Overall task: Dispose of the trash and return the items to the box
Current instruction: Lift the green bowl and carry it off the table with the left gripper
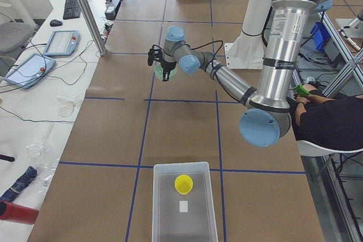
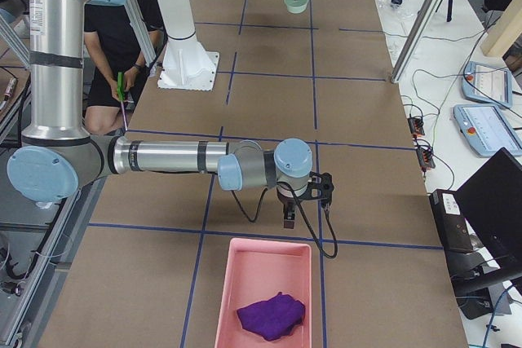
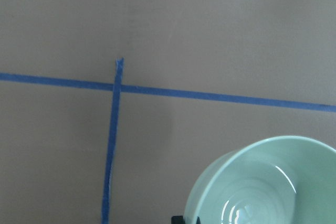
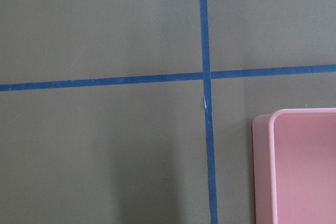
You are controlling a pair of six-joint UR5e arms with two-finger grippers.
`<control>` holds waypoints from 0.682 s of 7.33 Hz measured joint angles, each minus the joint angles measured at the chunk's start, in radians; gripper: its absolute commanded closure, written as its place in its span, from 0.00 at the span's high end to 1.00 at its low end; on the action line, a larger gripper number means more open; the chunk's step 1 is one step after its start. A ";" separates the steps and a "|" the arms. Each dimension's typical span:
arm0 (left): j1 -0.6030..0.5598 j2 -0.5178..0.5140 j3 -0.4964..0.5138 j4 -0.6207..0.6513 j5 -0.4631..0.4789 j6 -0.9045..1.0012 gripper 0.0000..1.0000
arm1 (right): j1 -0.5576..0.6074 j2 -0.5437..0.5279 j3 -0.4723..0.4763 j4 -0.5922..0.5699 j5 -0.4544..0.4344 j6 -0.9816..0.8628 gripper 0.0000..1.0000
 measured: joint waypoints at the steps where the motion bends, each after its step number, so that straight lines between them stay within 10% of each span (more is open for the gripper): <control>1: -0.071 0.024 0.013 0.000 -0.031 0.102 0.00 | 0.020 0.001 0.005 -0.002 0.002 -0.011 1.00; 5: -0.373 0.054 0.219 -0.004 -0.116 0.598 0.00 | 0.067 -0.010 0.048 -0.010 0.004 -0.043 1.00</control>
